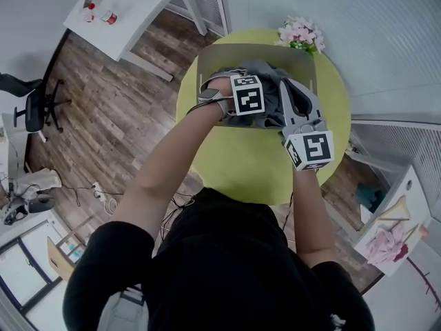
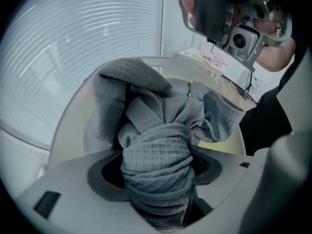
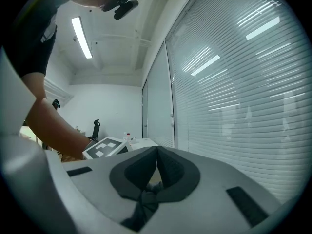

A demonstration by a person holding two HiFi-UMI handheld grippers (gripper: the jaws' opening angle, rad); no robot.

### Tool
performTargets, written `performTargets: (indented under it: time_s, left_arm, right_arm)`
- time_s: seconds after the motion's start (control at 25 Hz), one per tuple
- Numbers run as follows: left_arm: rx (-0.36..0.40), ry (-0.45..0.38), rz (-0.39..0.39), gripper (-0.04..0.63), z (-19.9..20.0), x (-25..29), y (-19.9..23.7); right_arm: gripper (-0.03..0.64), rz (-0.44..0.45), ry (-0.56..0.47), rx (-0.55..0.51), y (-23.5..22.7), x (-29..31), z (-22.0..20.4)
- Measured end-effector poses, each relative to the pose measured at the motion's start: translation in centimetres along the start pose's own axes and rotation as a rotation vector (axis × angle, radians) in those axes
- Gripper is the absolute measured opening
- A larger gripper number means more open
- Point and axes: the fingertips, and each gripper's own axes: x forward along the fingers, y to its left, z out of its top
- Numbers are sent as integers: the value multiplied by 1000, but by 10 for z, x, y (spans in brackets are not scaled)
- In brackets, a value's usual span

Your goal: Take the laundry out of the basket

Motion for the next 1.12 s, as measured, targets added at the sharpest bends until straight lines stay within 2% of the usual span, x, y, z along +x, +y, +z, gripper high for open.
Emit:
performTargets:
  time_s: [0.36, 0.6, 0.84, 1.12]
  left_arm:
    - [-4, -32, 60, 333, 13, -69, -2]
    - [24, -52, 101, 333, 19, -109, -14]
    - [40, -53, 131, 333, 19, -145, -38]
    - [62, -48, 123, 333, 5, -171, -82]
  right_arm:
    - [23, -32, -53, -40, 20, -14, 35]
    - [23, -47, -80, -68, 35, -25, 56]
    - [23, -70, -100, -82, 50, -41, 69]
    - [23, -93, -117, -105, 80, -61, 78]
